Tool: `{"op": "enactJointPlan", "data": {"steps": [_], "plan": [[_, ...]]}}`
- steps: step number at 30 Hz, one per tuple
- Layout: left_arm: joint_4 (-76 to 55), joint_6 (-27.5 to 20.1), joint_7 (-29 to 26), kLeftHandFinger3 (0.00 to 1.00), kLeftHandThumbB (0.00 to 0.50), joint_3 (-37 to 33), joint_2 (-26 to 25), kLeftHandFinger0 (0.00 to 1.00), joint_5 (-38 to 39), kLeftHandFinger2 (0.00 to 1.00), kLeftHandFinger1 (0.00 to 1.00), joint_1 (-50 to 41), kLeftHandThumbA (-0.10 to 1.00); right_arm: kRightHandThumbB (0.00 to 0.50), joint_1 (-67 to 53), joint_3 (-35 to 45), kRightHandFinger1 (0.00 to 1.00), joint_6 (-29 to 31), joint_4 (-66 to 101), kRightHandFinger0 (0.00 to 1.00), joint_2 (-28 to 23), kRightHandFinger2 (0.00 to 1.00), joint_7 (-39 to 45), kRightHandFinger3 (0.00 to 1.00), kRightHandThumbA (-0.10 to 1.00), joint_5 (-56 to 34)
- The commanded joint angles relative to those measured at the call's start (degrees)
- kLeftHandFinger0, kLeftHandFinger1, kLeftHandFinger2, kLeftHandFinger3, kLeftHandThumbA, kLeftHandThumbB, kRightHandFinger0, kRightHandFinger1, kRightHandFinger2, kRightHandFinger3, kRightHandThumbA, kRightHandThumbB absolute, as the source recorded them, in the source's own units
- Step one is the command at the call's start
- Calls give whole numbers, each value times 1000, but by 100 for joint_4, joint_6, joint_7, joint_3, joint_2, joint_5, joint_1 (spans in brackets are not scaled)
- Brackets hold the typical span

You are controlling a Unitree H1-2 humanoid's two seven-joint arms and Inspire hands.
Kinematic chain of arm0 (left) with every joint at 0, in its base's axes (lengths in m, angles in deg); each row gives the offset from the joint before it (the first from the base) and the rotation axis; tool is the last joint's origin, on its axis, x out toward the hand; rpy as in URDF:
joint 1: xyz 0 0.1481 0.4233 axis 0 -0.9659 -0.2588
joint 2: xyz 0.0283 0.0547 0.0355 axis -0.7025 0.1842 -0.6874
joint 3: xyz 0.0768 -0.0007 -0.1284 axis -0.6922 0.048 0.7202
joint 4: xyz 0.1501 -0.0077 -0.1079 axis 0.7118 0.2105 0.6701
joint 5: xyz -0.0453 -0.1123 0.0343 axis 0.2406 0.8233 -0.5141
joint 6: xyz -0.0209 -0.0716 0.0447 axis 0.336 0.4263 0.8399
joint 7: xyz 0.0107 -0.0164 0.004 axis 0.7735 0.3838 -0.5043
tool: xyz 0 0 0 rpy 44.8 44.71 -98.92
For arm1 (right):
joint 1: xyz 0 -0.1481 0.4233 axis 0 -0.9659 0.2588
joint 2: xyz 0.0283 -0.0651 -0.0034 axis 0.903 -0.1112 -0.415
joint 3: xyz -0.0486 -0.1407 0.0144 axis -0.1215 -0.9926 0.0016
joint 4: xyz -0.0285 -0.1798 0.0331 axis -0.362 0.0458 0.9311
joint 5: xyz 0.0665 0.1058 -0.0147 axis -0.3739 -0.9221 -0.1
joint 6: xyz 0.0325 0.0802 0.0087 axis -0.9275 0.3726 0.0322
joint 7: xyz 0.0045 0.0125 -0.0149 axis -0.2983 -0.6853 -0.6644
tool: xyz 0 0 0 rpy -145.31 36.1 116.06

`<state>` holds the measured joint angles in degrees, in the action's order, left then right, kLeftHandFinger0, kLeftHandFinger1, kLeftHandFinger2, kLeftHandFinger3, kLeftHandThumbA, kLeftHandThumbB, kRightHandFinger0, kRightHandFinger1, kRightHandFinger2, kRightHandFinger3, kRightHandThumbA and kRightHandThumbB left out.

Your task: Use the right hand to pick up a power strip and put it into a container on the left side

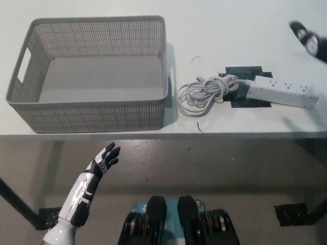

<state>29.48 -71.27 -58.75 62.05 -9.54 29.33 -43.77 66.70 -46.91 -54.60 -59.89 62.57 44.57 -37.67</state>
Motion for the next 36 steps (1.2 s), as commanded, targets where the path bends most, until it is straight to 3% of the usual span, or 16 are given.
{"op": "enactJointPlan", "data": {"steps": [1,8,14,19,21,25,36], "plan": [[-23,-524,-41,1000,189,172,10,1000,54,1000,1000,177,1000,328,1542,-696,1000,-1083,-1230,1000,-459,1000,1082,1000,850,1274],[-61,-518,-27,1000,200,155,54,1000,36,1000,1000,-22,1000,338,2001,-1435,1000,-1119,-2660,1000,-304,1000,936,1000,912,1544],[-99,-502,-28,1000,208,189,61,1000,-35,1000,1000,-54,1000,376,2332,-1969,1000,-1271,-3747,1000,44,1000,691,1000,946,1694],[-96,-497,-5,1000,203,197,74,1000,11,1000,1000,-58,1000,363,2337,-2194,1000,-1235,-4318,1000,300,1000,574,1000,922,1665],[-91,-509,1,1000,202,198,73,1000,14,1000,1000,-59,1000,404,2334,-2262,1000,-1112,-4587,1000,389,1000,436,1000,975,1649],[-58,-524,-7,1000,194,212,72,1000,-19,1000,1000,-48,1000,415,2341,-2353,1000,-1115,-4911,1000,542,1000,337,1000,1000,1662],[-19,-517,-6,1000,193,220,83,1000,-4,1000,1000,-37,1000,397,2225,-2464,1000,-1118,-5298,1000,845,1000,222,1000,1000,1575]]}}
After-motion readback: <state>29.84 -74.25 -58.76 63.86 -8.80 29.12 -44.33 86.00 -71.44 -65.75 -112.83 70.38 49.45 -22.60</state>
